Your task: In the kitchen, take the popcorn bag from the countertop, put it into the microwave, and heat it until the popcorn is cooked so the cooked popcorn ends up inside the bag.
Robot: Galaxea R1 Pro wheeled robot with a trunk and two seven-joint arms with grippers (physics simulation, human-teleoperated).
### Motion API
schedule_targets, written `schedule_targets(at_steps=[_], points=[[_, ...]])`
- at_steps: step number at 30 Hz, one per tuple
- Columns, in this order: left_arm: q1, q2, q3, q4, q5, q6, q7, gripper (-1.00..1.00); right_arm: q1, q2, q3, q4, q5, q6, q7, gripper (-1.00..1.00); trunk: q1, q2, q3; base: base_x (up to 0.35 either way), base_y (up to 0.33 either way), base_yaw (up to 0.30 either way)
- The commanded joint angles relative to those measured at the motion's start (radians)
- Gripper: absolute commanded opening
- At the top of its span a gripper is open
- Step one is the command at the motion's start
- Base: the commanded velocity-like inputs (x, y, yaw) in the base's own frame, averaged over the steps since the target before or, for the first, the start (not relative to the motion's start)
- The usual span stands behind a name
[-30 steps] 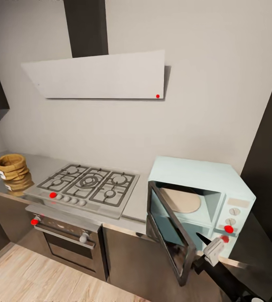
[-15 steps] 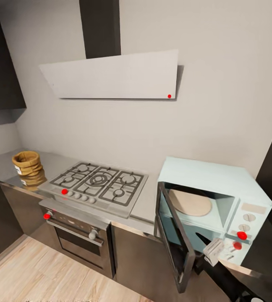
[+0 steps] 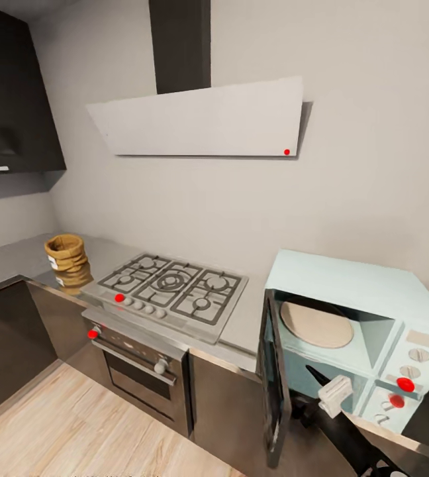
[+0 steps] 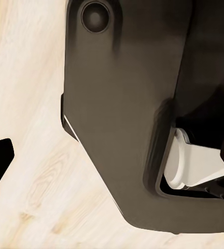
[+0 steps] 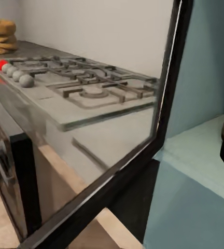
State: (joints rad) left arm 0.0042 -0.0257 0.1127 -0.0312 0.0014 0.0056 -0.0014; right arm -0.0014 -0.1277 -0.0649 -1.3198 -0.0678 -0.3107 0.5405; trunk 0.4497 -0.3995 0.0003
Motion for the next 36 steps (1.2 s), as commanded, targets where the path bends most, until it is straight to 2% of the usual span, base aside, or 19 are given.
schedule_targets(at_steps=[1, 7, 16, 26, 36], points=[[0.000, 0.000, 0.007, -0.001, 0.000, 0.001, 0.000, 1.00, 0.000, 0.000, -0.001, 0.001, -0.028, -0.001, 0.009, 1.00, 0.000, 0.000, 0.000, -0.026, 0.000, 0.169], [0.000, 0.000, 0.008, -0.001, 0.000, 0.001, 0.000, 1.00, 0.000, 0.000, -0.001, 0.001, -0.050, 0.000, 0.009, 1.00, 0.000, 0.000, 0.000, -0.191, 0.000, 0.170], [0.000, 0.000, 0.008, -0.001, 0.000, 0.001, 0.000, 1.00, 0.000, 0.000, 0.000, 0.001, -0.050, 0.002, 0.009, 1.00, 0.000, 0.000, 0.000, -0.039, 0.000, 0.055], [0.000, 0.000, 0.007, -0.001, 0.000, 0.001, 0.000, 1.00, 0.000, 0.000, -0.001, 0.001, -0.050, 0.002, 0.010, 1.00, 0.000, 0.000, 0.000, 0.000, 0.000, 0.180], [0.000, 0.000, 0.007, -0.001, 0.000, 0.001, 0.000, 1.00, 0.000, 0.000, -0.001, 0.001, -0.050, 0.005, 0.009, 1.00, 0.000, 0.000, 0.000, 0.000, 0.000, 0.082]])
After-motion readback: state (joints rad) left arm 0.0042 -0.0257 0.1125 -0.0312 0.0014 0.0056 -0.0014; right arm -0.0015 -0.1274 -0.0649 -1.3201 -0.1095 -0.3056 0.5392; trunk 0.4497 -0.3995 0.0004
